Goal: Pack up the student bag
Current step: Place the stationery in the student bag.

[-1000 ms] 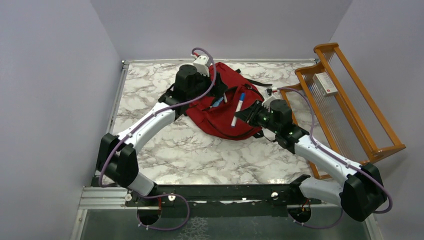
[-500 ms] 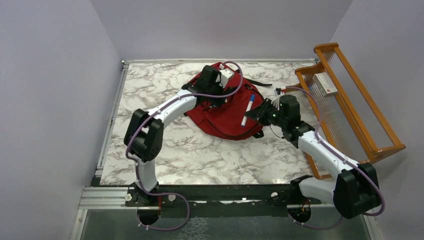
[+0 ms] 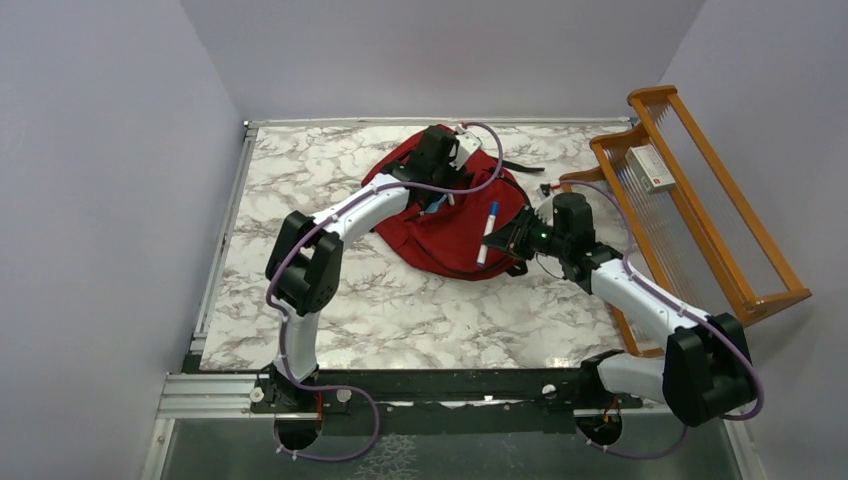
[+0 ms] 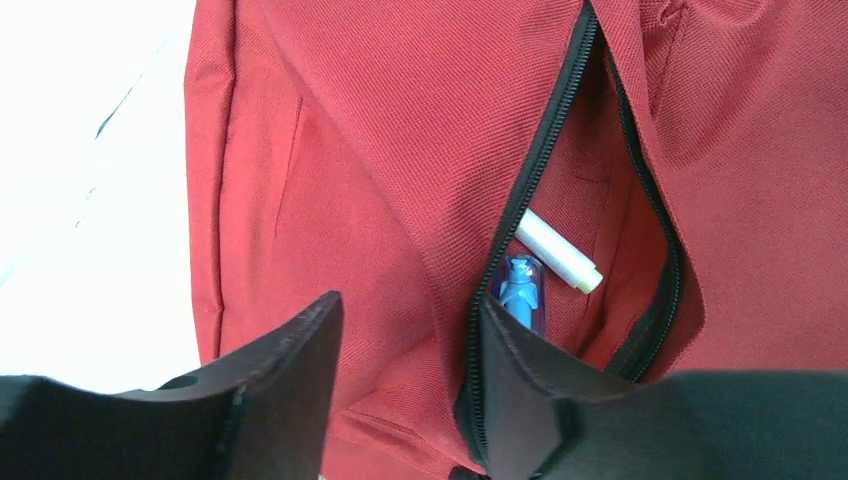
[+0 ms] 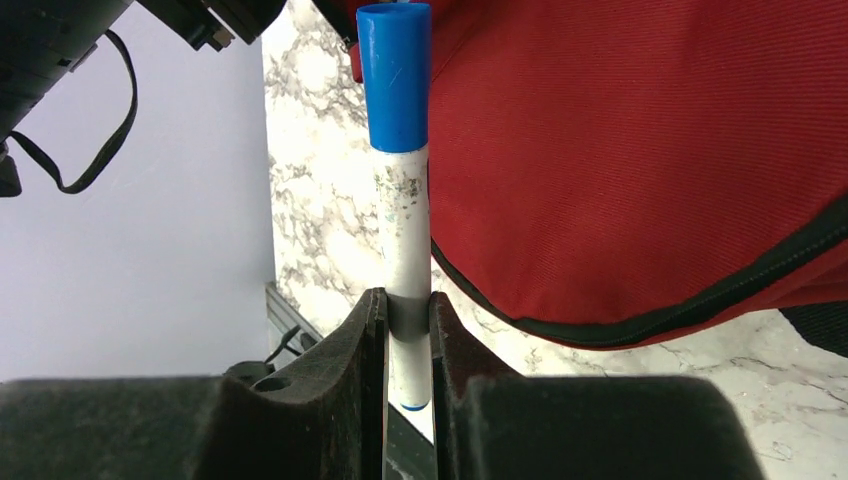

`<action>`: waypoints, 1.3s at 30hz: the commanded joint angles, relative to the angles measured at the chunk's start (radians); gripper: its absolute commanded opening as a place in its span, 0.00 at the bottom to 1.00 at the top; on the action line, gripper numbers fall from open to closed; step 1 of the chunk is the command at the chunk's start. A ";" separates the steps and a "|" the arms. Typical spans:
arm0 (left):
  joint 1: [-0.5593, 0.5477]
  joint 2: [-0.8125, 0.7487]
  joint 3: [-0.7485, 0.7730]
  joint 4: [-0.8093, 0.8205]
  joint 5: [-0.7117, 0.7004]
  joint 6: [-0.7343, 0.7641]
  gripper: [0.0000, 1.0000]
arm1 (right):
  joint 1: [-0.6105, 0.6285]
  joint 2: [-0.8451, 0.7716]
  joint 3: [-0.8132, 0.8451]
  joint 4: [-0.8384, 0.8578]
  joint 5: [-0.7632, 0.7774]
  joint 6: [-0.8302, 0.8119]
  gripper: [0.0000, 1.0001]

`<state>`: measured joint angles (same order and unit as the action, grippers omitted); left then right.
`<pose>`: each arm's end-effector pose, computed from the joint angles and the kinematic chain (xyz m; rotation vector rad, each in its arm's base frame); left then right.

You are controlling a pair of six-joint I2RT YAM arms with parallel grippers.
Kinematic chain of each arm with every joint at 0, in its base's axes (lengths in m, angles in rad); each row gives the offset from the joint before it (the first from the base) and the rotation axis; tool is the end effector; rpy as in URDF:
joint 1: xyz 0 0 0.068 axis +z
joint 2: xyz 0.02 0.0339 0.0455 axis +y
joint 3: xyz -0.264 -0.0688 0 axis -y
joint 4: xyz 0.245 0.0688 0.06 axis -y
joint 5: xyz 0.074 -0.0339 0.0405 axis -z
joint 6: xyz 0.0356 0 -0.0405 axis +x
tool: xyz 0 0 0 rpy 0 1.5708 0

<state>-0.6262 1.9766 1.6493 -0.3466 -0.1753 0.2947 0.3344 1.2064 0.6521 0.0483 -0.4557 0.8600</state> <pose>0.3769 -0.2650 0.2661 0.9067 2.0402 0.0163 0.2390 0.0996 0.2309 0.2850 2.2311 1.1656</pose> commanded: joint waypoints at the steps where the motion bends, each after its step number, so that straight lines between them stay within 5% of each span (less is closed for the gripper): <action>1: -0.012 0.011 0.021 0.012 -0.071 0.036 0.47 | -0.001 0.048 0.078 -0.036 -0.096 0.002 0.01; 14: -0.015 -0.116 -0.137 0.150 0.020 -0.036 0.00 | -0.001 0.296 0.304 -0.151 -0.265 -0.041 0.01; 39: -0.031 -0.176 -0.213 0.219 0.086 -0.127 0.00 | 0.003 0.708 0.588 0.051 -0.338 0.126 0.01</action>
<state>-0.6437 1.8648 1.4487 -0.1677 -0.1226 0.1806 0.3344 1.8492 1.1824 0.0330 -0.7658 0.9432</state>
